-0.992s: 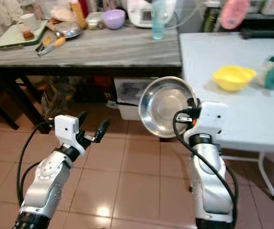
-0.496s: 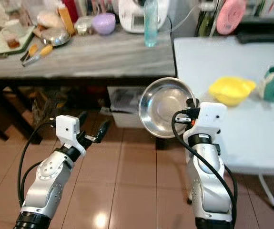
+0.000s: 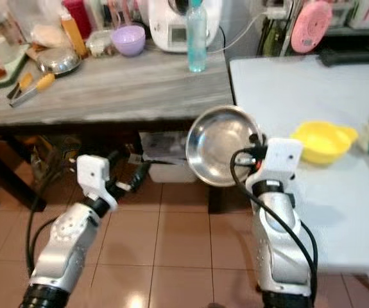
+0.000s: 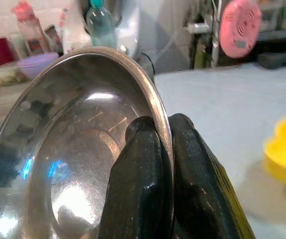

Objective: Setting the table

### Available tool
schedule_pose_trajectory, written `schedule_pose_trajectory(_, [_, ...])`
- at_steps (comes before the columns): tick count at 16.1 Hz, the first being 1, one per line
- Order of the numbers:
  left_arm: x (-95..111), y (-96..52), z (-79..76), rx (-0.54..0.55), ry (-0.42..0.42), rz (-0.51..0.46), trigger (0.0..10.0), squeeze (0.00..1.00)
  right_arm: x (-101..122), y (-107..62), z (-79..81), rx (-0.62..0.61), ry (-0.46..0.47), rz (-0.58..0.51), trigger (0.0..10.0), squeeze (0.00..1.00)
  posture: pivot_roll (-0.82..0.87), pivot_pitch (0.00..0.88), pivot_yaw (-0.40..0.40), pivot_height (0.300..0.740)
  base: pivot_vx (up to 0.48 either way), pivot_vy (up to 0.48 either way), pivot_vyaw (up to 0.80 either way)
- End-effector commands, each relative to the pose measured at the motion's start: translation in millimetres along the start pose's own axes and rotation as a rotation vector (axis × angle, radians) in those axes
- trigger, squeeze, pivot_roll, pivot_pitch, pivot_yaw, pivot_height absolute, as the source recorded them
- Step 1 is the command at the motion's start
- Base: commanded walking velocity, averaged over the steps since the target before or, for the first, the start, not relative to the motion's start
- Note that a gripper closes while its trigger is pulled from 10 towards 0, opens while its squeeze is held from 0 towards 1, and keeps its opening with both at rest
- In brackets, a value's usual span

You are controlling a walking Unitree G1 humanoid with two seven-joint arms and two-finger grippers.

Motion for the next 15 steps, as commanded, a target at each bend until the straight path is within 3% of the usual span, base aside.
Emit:
schedule_pose_trajectory(1, [0.0,-4.3,11.9,0.029,0.018,0.006,10.0,0.00,3.3,1.0,14.6,0.044,0.026,-0.017,10.0,0.00,-0.04,0.089,0.063,0.740,0.274,0.398,0.00])
schedule_pose_trajectory(14, [-3.0,-4.4,7.0,0.016,0.010,0.017,10.0,0.00,-2.1,-0.2,15.0,0.043,0.018,-0.010,10.0,0.00,-0.04,0.091,0.070,0.740,0.020,0.468,0.00])
schedule_pose_trajectory(15, [-1.7,-4.5,7.1,0.024,0.009,0.009,10.0,0.00,-1.6,-0.3,14.0,0.041,0.016,-0.012,10.0,0.00,-0.04,0.091,0.070,0.740,0.000,0.000,0.00])
Point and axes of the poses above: a point about 5 cm out from each wrist's last joint towards the gripper, its own y axis pointing out of the wrist towards the gripper, its own x axis along the axis of the wrist's last joint, z = x × y, the point moved 5 cm from there along y, pointing out of the wrist towards the gripper, and after that the axes turned 8 degrees about y, right-handed, at the moved point
